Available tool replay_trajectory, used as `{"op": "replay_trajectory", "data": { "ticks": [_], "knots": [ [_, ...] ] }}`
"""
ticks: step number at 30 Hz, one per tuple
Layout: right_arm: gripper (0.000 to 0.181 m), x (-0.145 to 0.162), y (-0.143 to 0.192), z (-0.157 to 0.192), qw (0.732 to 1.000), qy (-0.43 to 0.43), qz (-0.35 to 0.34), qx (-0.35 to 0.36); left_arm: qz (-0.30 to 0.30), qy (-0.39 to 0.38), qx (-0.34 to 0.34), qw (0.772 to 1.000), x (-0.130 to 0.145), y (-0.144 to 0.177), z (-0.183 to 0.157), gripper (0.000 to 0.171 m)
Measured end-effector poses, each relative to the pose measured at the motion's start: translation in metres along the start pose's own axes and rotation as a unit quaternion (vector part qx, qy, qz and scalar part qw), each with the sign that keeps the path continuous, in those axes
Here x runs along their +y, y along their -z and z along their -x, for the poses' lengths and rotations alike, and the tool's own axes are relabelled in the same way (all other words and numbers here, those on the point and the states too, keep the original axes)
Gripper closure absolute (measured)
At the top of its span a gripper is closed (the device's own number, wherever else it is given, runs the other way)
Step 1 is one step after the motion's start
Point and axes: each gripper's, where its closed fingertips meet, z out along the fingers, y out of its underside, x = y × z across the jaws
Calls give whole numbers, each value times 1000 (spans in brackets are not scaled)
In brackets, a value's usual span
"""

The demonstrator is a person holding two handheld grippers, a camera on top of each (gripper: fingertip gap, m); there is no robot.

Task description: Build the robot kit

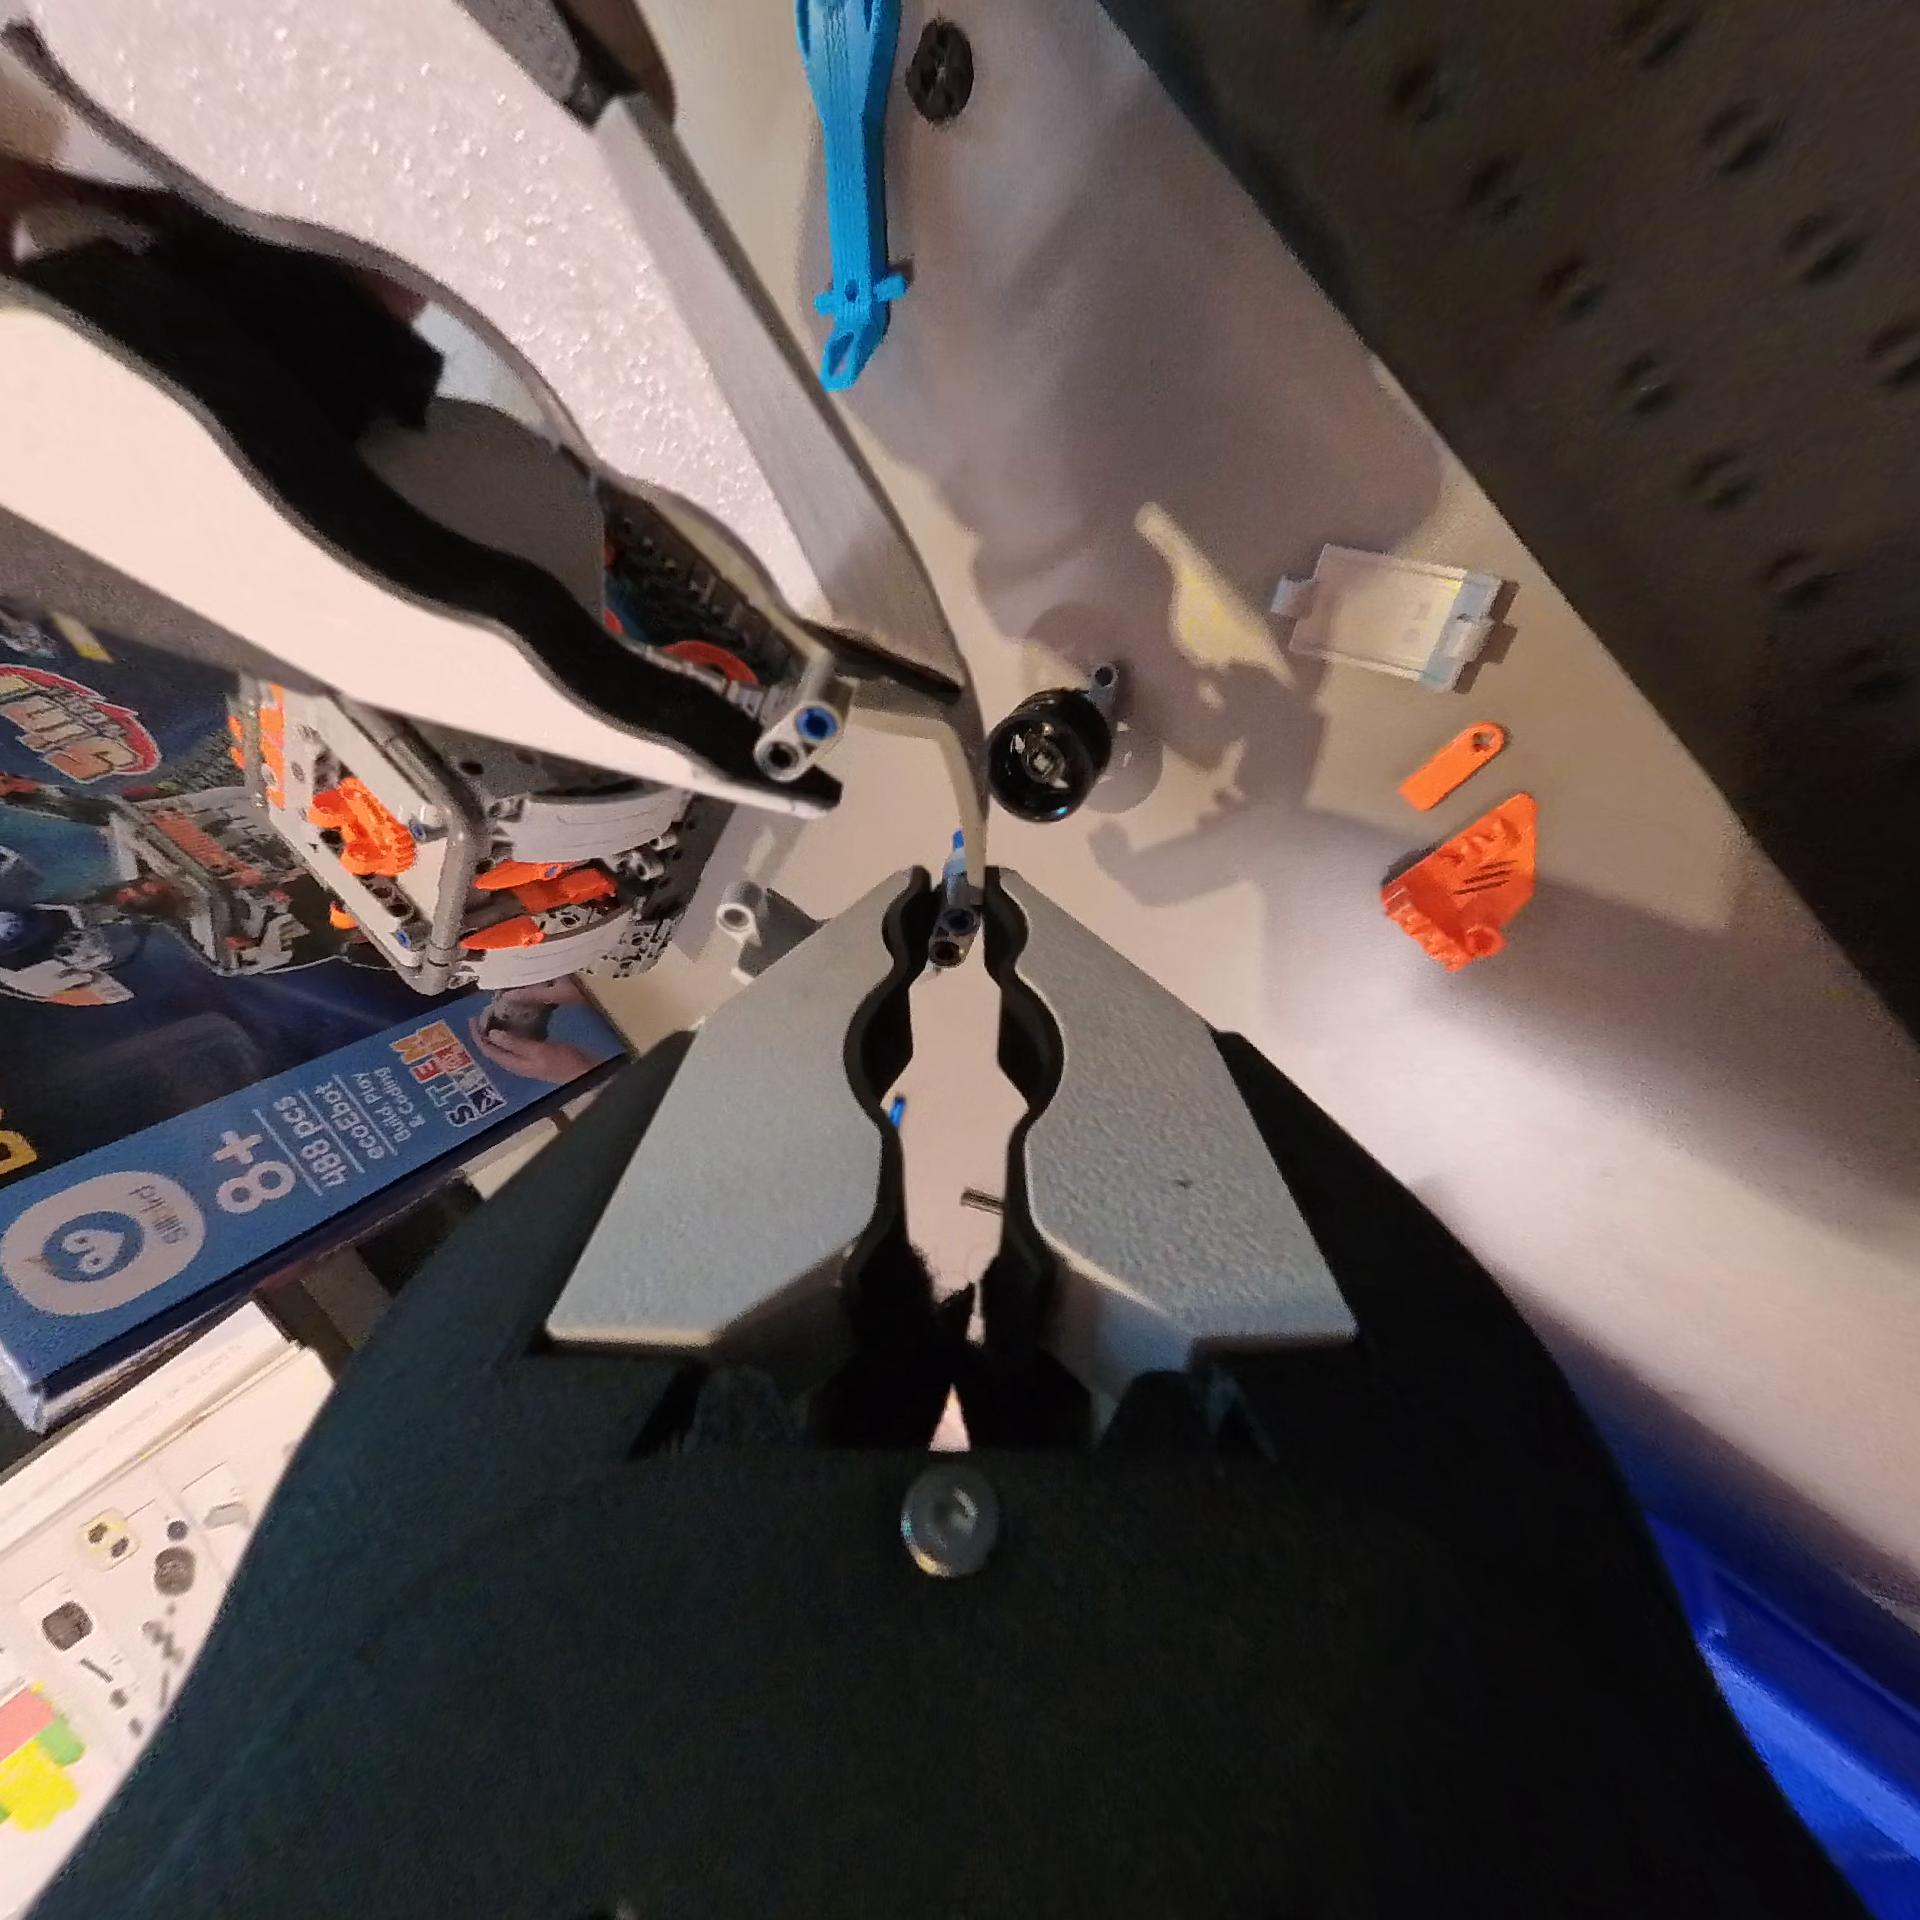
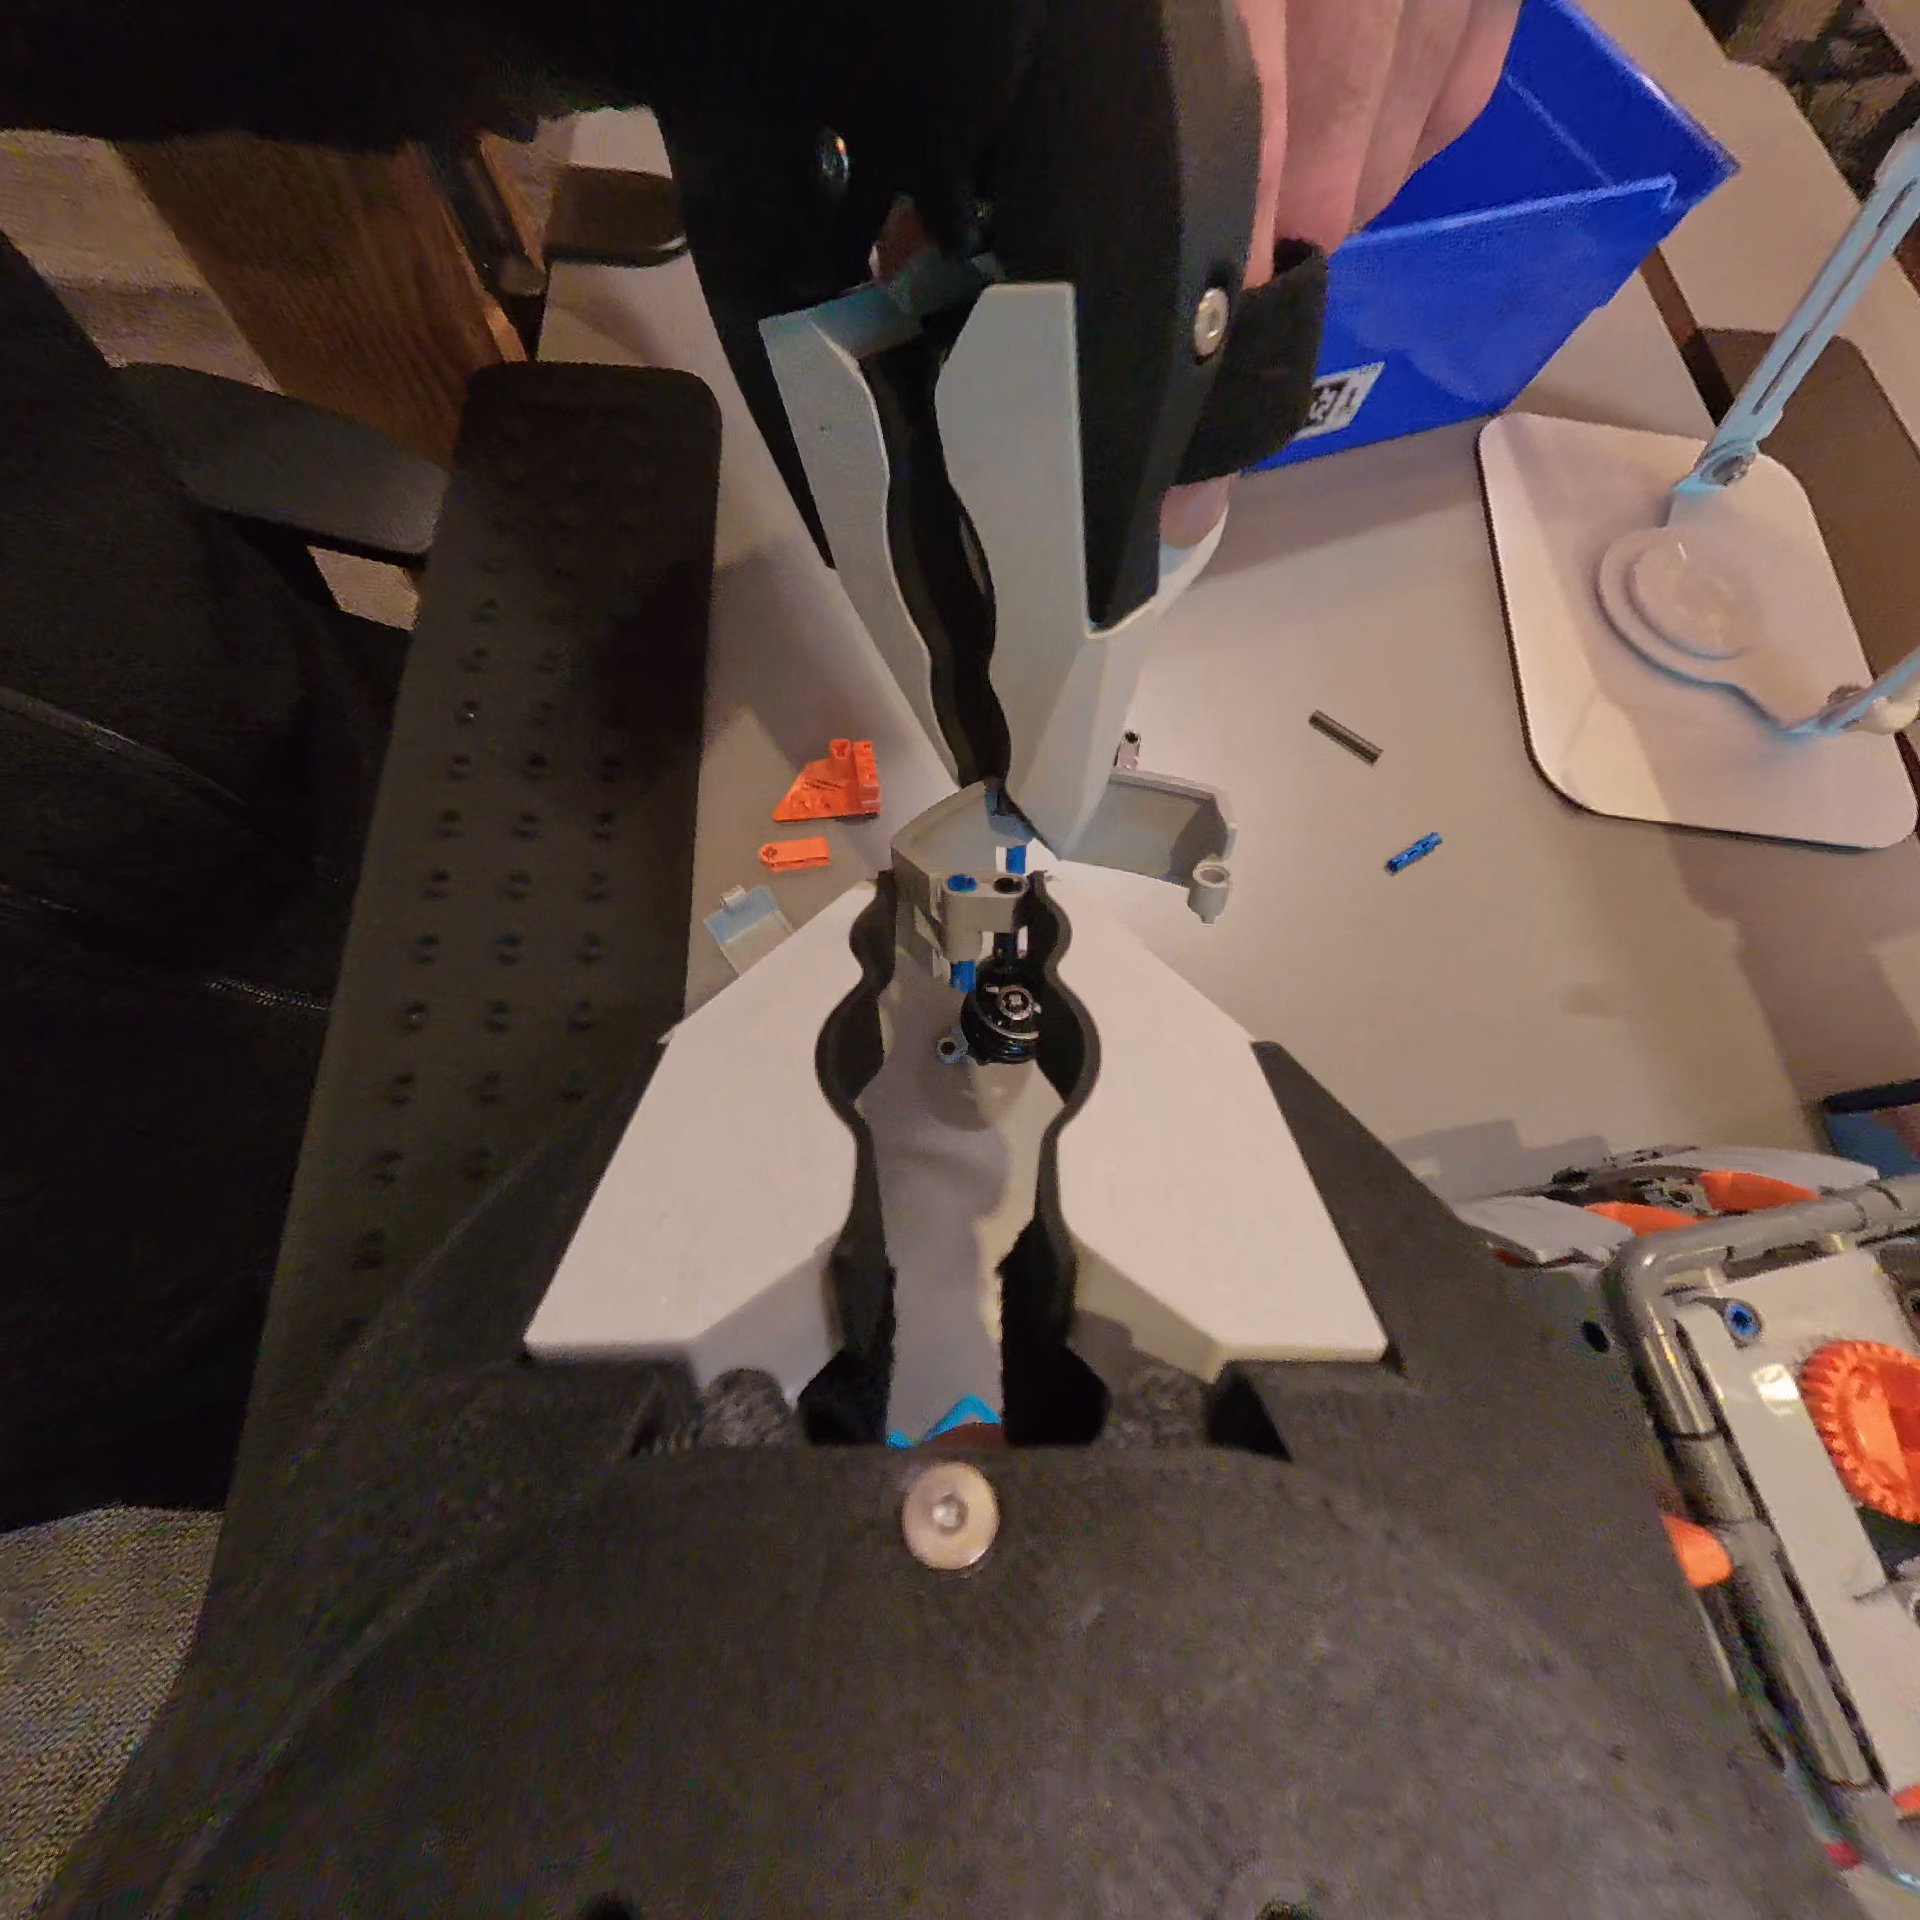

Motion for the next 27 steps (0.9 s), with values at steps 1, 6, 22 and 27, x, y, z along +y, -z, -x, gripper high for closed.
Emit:
{"op": "replay_trajectory", "data": {
  "ticks": [1,6,22,27],
  "knots": [
    [160,3,-1,0,1000,0,4,5,2,1,4,1000,2,-3,0,164],
    [163,15,-12,0,999,-37,5,1,2,25,51,998,8,-15,-8,163],
    [168,37,-41,-6,992,-118,-36,34,18,96,68,993,26,-44,-19,139],
    [169,35,-42,-6,991,-118,-46,45,1,147,47,988,22,-33,-19,118]
  ]
}}
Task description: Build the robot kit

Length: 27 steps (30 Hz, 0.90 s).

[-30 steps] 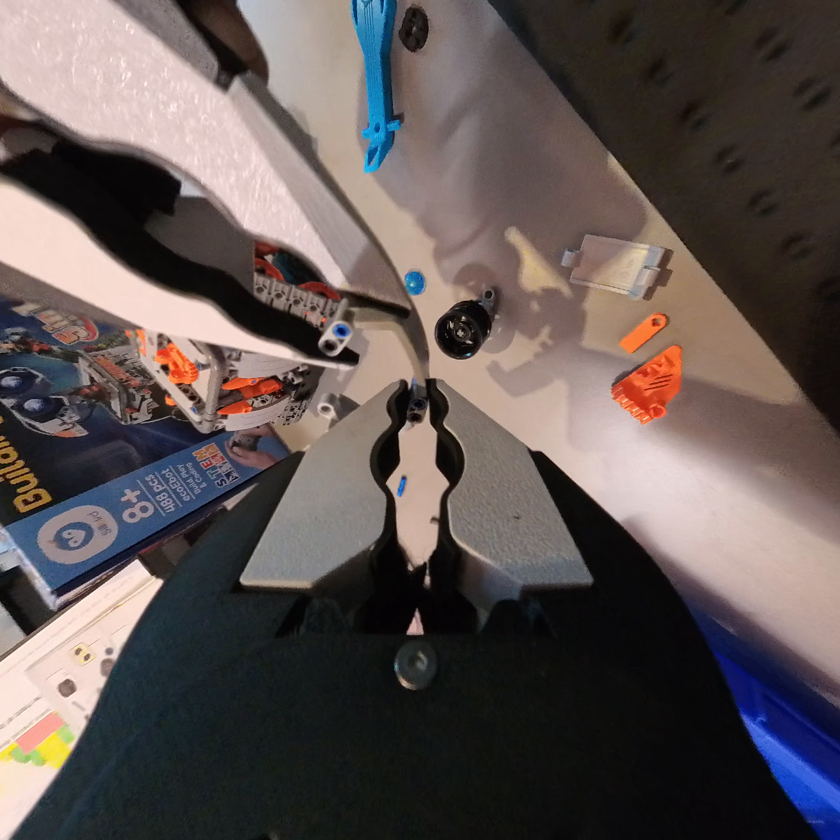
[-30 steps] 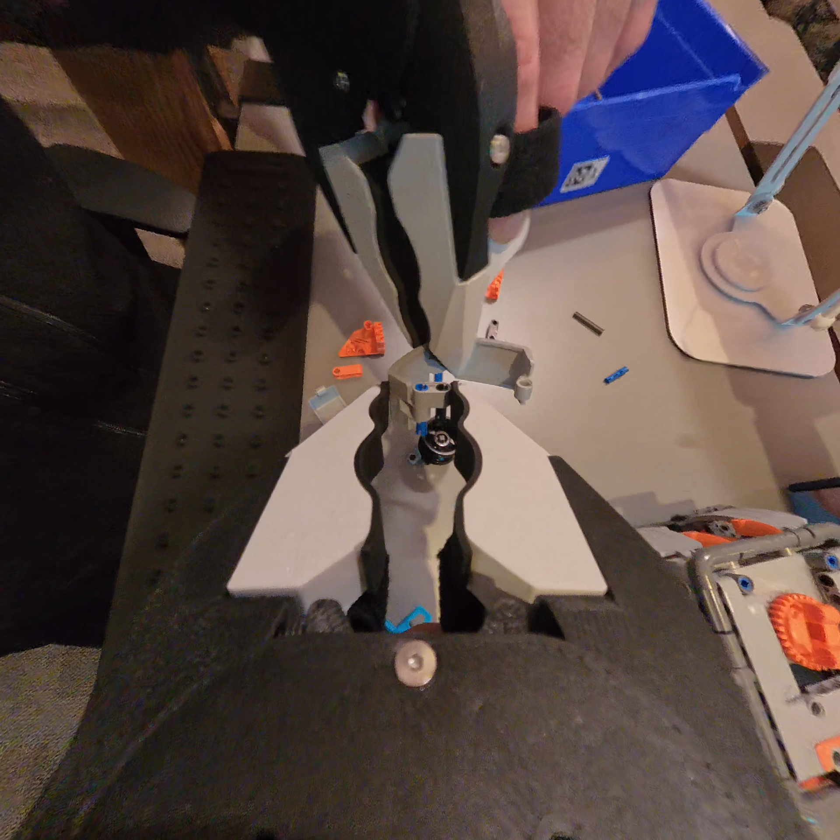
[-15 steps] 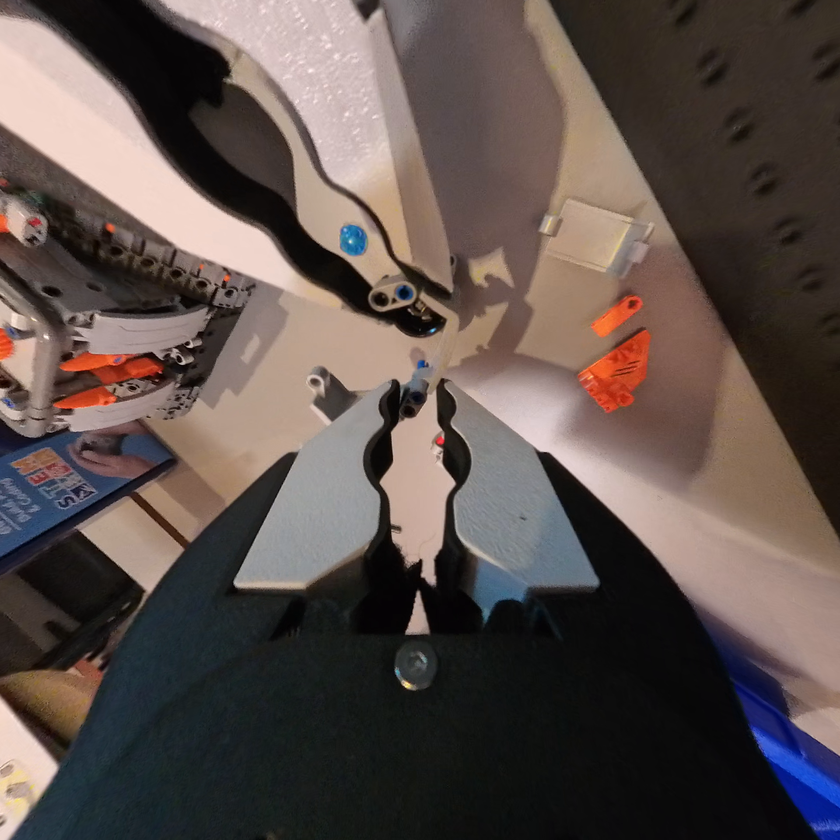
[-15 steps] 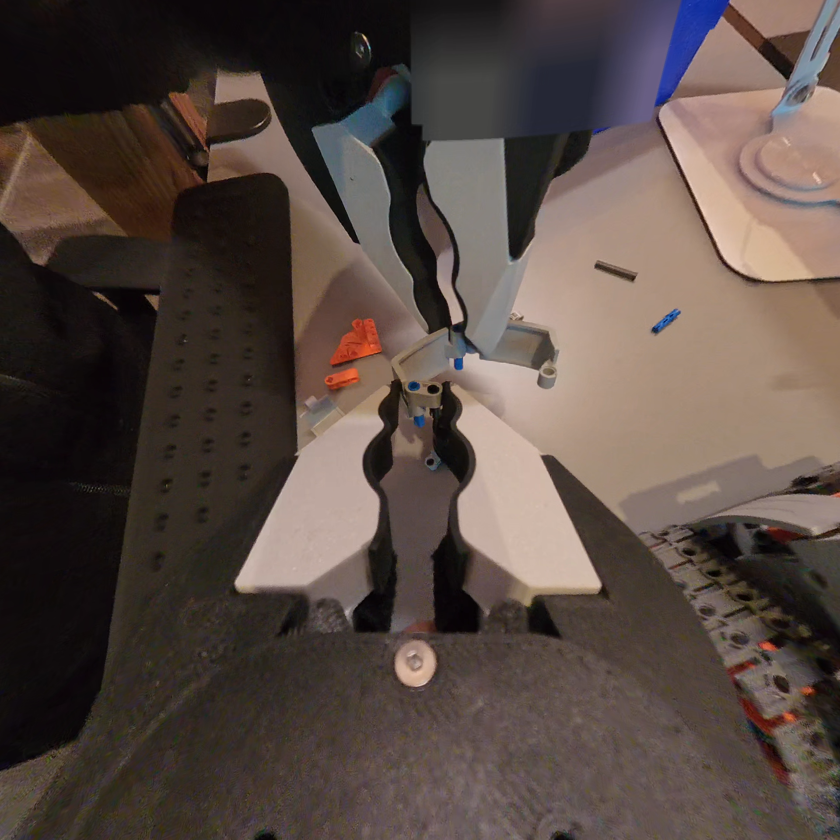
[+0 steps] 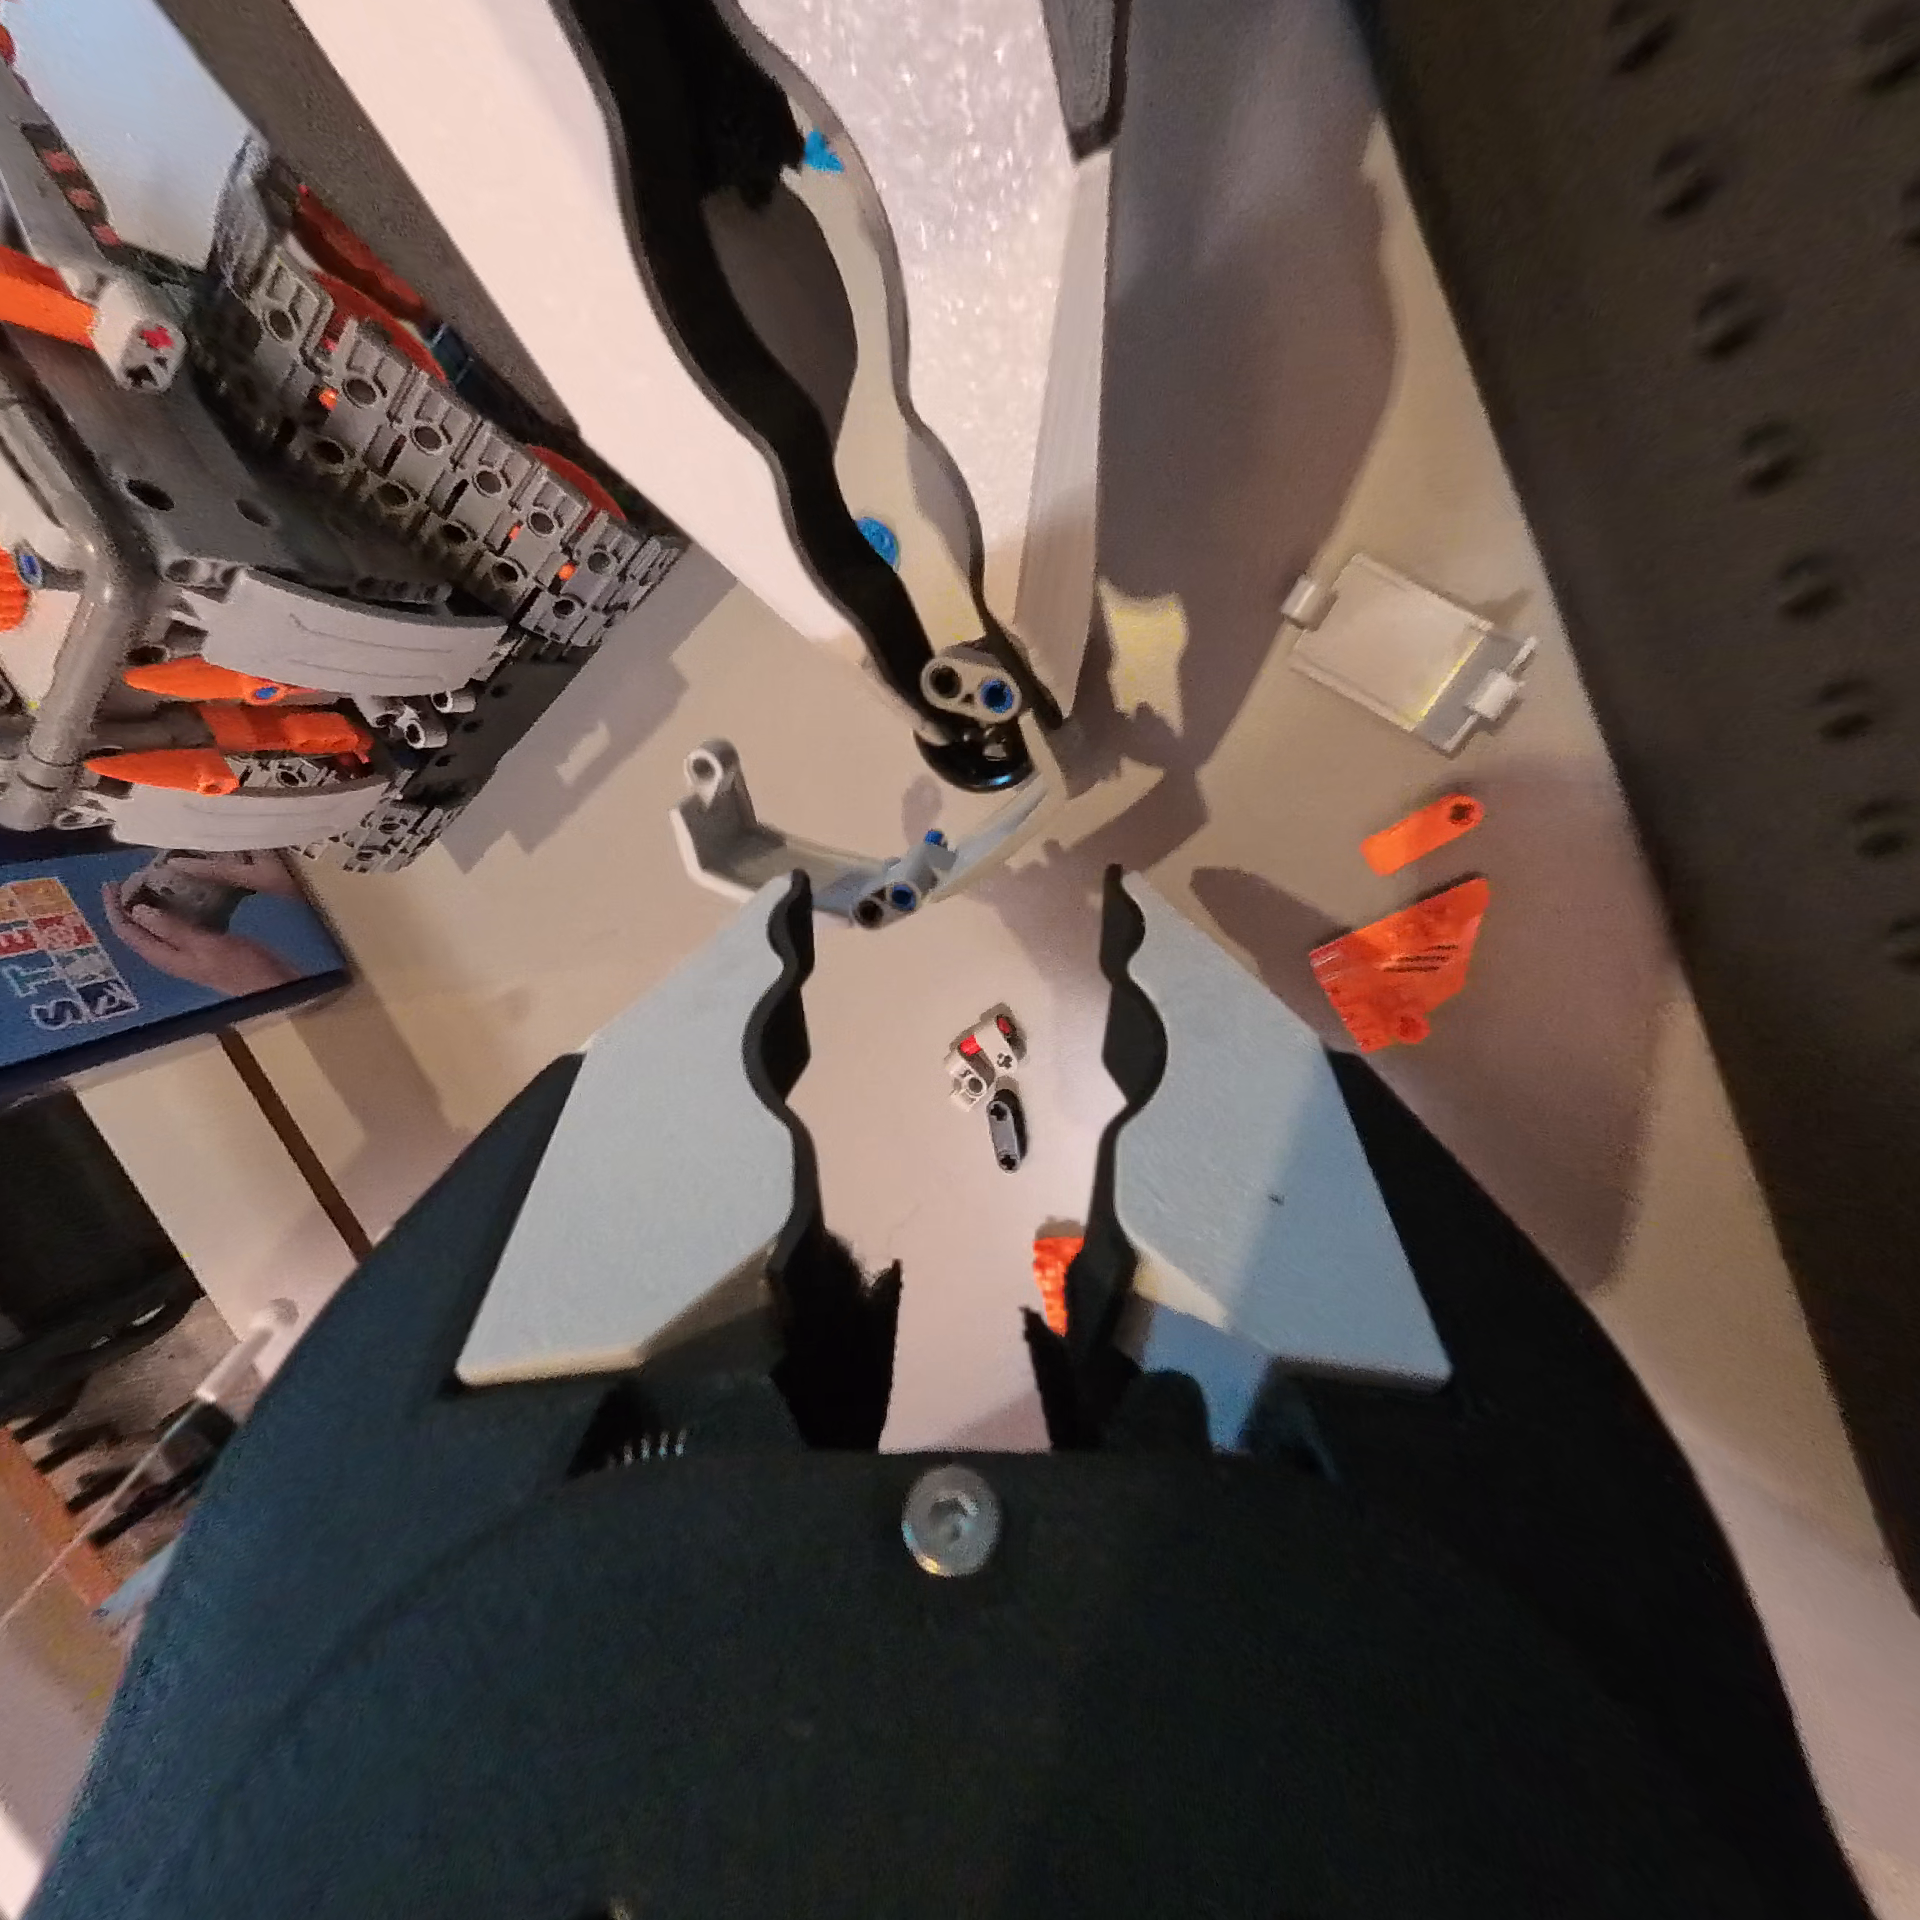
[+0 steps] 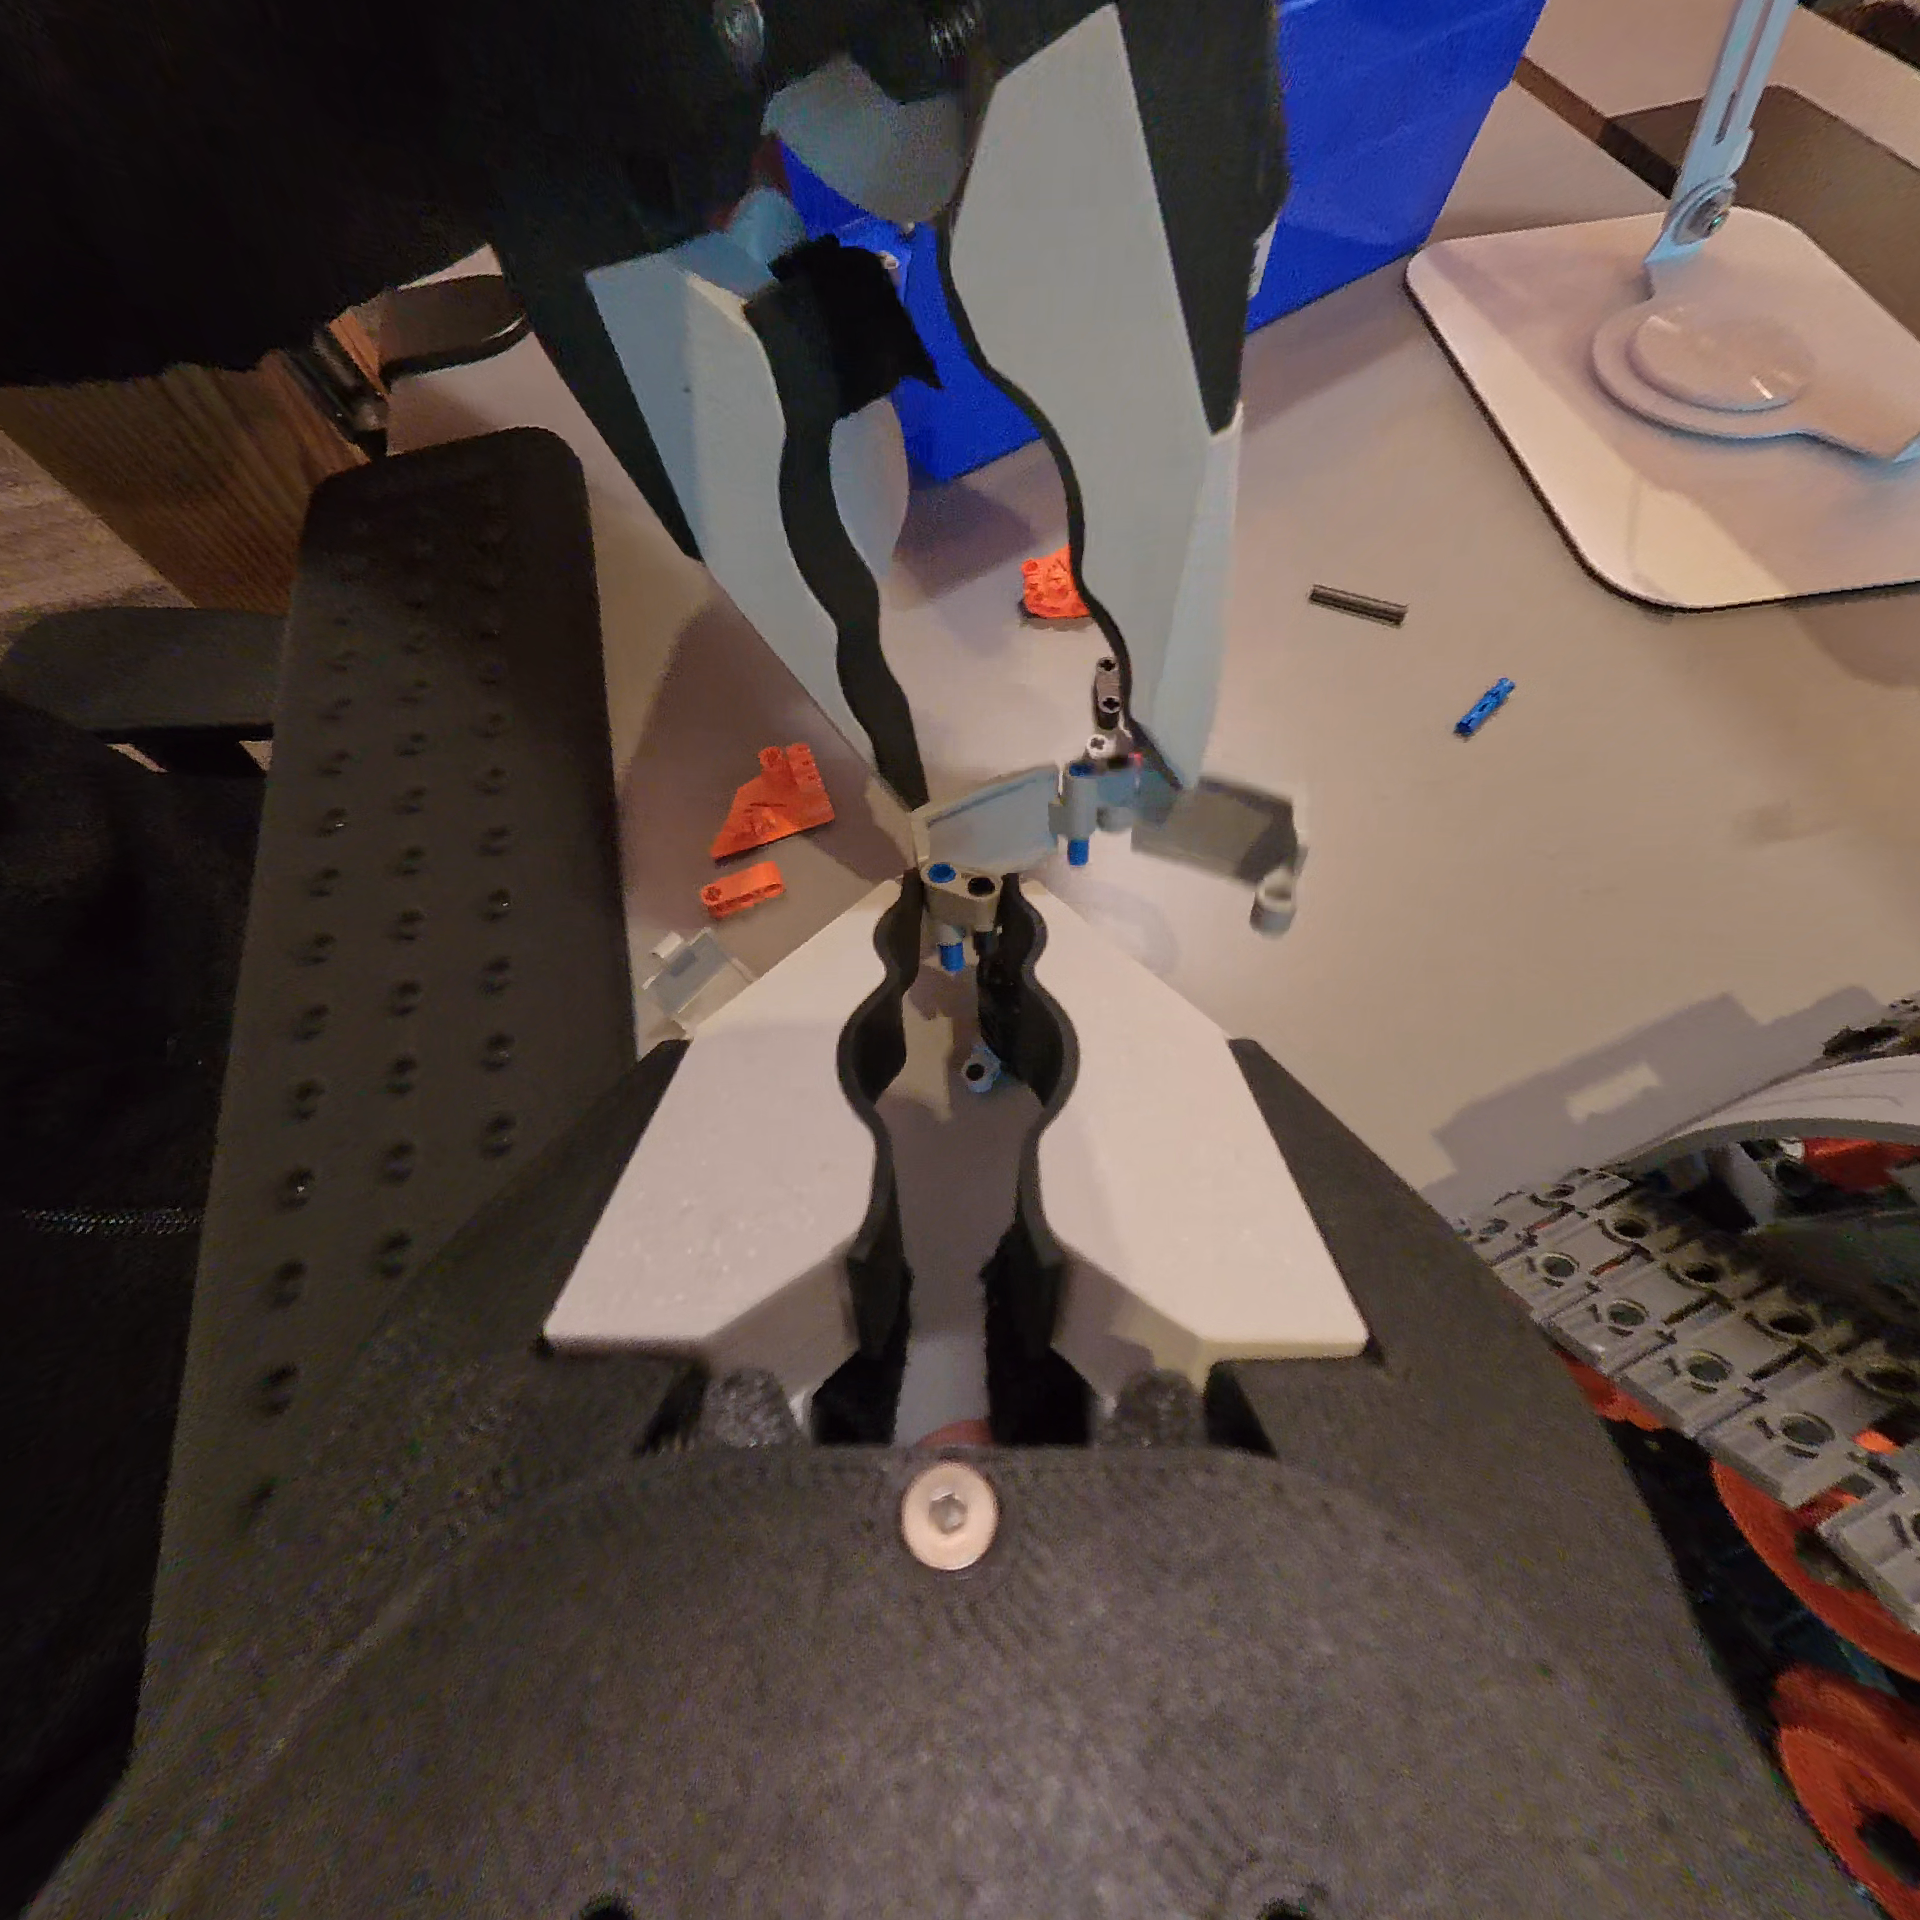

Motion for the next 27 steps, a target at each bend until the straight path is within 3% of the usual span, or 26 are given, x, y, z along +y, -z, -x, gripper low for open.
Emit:
{"op": "replay_trajectory", "data": {
  "ticks": [6,10,14,19,27],
  "knots": [
    [170,0,-2,5,1000,19,-5,13,13,23,-40,999,8,-8,-1,115],
    [170,-2,-4,3,999,26,-23,24,-47,69,-73,994,0,-2,-2,115],
    [170,-2,-3,-2,999,12,-30,18,-98,56,-101,988,-14,4,-14,136],
    [170,-6,-1,2,999,0,-46,-12,-93,5,-127,988,-21,2,-13,161],
    [158,-5,18,-9,998,-15,-52,-9,-56,-42,-86,994,-16,-6,-21,169]
  ]
}}
